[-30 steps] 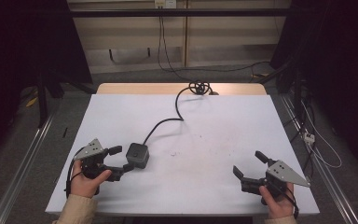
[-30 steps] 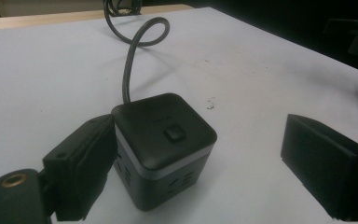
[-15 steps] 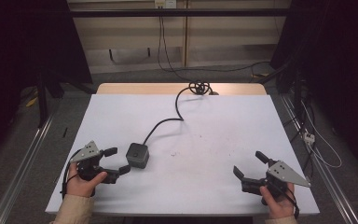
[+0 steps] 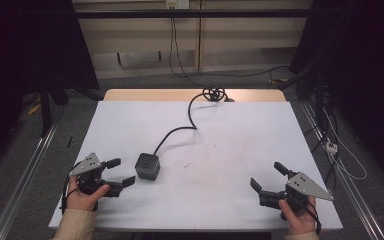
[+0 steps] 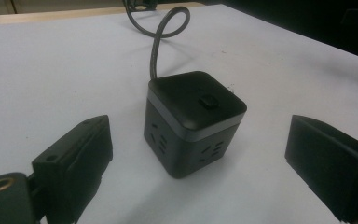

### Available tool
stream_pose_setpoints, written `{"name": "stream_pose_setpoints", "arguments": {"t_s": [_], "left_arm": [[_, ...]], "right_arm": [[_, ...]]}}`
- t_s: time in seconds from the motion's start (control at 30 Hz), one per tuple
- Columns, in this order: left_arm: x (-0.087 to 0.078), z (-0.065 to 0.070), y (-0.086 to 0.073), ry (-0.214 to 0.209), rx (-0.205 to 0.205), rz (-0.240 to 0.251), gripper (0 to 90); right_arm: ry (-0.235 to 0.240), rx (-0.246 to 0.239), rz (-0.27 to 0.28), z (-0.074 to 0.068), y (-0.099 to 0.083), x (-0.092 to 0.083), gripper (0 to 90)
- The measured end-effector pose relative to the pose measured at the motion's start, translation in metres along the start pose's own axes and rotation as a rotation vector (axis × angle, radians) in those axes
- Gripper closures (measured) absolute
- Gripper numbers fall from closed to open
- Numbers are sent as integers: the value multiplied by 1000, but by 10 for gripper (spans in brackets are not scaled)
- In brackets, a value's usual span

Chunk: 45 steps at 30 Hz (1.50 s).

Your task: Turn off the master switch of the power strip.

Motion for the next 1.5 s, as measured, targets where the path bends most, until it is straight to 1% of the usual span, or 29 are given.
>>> {"name": "stream_pose_setpoints", "arguments": {"t_s": [0.03,0.07,0.17,0.2,0.27,0.3,0.7,0.87,0.9,0.93,1.0,1.13,1.33,1.4,1.43,1.5], "left_arm": [[-1,-1,0,-9,2,-1,73],[-1,-1,0,5,-1,3,73],[-3,-2,-2,12,-4,5,73],[-4,-3,-2,9,-7,5,73],[-5,-4,-3,15,-4,5,73],[-5,-4,-3,15,-10,7,73],[-11,-6,-6,27,-16,14,73],[-13,-7,-7,26,-18,15,75],[-13,-7,-7,28,-19,15,75],[-12,-6,-7,21,-20,12,75],[-12,-6,-7,29,-17,9,77],[-11,-6,-7,29,-20,10,77],[-10,-6,-7,16,-16,5,79],[-9,-6,-7,25,-16,7,79],[-10,-6,-7,10,-13,5,79],[-10,-5,-7,28,-15,10,79]], "right_arm": [[1,0,-1,0,0,0,26],[1,0,-1,0,0,0,26],[1,-1,0,0,0,0,26],[1,-1,-1,0,0,0,26],[2,-1,-1,0,0,0,26],[1,-2,-1,0,0,0,26],[1,0,0,0,0,0,26],[2,-1,0,0,0,0,26],[2,-1,0,0,0,0,26],[3,-3,-2,0,-1,0,26],[3,-3,-3,0,-1,0,26],[4,-3,-5,-1,-1,0,26],[2,-3,-3,0,-1,1,26],[1,-4,-6,0,-1,1,26],[3,-5,-7,0,-1,1,26],[3,-5,-6,-1,-1,1,26]]}}
Point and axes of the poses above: each handheld gripper's, and its own axes: x roughly forward along the jaws, y roughly out of its top, z roughly to its right, the point moved 1 cm from there along x, roughly forward along the jaws, and after that the axes turned 3 degrees about z, right-handed, at the moved point
